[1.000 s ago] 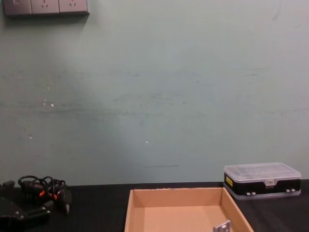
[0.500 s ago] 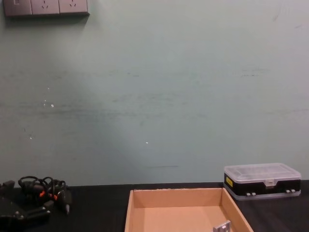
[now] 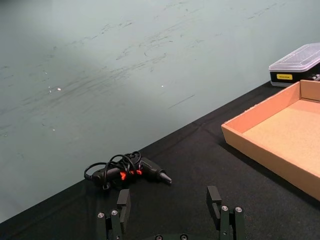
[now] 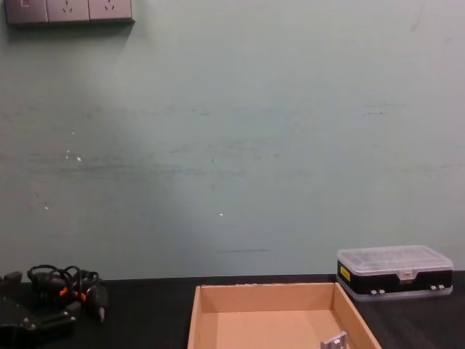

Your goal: Use one hand to pick up the angle iron from the table and place it into the box.

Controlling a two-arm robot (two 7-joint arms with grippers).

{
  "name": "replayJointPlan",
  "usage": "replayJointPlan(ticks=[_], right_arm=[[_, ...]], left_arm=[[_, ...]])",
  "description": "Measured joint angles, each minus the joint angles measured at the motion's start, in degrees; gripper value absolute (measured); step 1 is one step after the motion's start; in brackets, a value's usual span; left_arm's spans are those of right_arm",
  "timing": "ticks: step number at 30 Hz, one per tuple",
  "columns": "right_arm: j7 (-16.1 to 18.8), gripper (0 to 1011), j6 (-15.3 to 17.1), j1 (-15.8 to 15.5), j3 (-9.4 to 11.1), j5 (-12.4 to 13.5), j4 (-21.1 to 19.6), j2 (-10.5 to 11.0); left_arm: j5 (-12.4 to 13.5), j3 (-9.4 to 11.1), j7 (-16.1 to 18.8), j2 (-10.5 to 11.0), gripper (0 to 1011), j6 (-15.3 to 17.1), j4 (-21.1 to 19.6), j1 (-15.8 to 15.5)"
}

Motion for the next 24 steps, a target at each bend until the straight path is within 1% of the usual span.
replayJointPlan(ticks=[6, 11, 15, 16, 18, 19, 21, 22, 24], right_arm=[[-0.40, 86, 0.04, -0.51, 0.76, 0.75, -1.35, 0.40], [-1.62, 86, -0.11, -1.28, 2.79, 2.64, -3.72, 0.96], [-3.11, 86, -0.43, -1.24, 4.74, 4.26, -5.00, 0.60], [-3.11, 86, -0.43, -1.24, 4.74, 4.26, -5.00, 0.60], [-4.18, 86, -0.65, -0.79, 5.50, 4.73, -5.13, -0.18], [-4.84, 86, -0.70, -0.28, 5.83, 4.91, -5.04, -1.01], [-5.34, 86, -0.73, 0.29, 5.99, 5.07, -4.74, -1.88], [-5.55, 86, -0.72, 0.95, 6.07, 5.40, -4.22, -2.80], [-5.66, 86, -0.64, 1.74, 6.09, 5.81, -3.45, -3.90]], left_arm=[[0.00, 0.00, 0.00, 0.00, 1000, 0.00, 0.00, 0.00], [0.00, 0.00, 0.00, 0.00, 1000, 0.00, 0.00, 0.00], [0.00, 0.00, 0.00, 0.00, 1000, 0.00, 0.00, 0.00], [0.00, 0.00, 0.00, 0.00, 1000, 0.00, 0.00, 0.00], [0.00, 0.00, 0.00, 0.00, 1000, 0.00, 0.00, 0.00], [0.00, 0.00, 0.00, 0.00, 1000, 0.00, 0.00, 0.00], [0.00, 0.00, 0.00, 0.00, 1000, 0.00, 0.00, 0.00], [0.00, 0.00, 0.00, 0.00, 1000, 0.00, 0.00, 0.00], [0.00, 0.00, 0.00, 0.00, 1000, 0.00, 0.00, 0.00]])
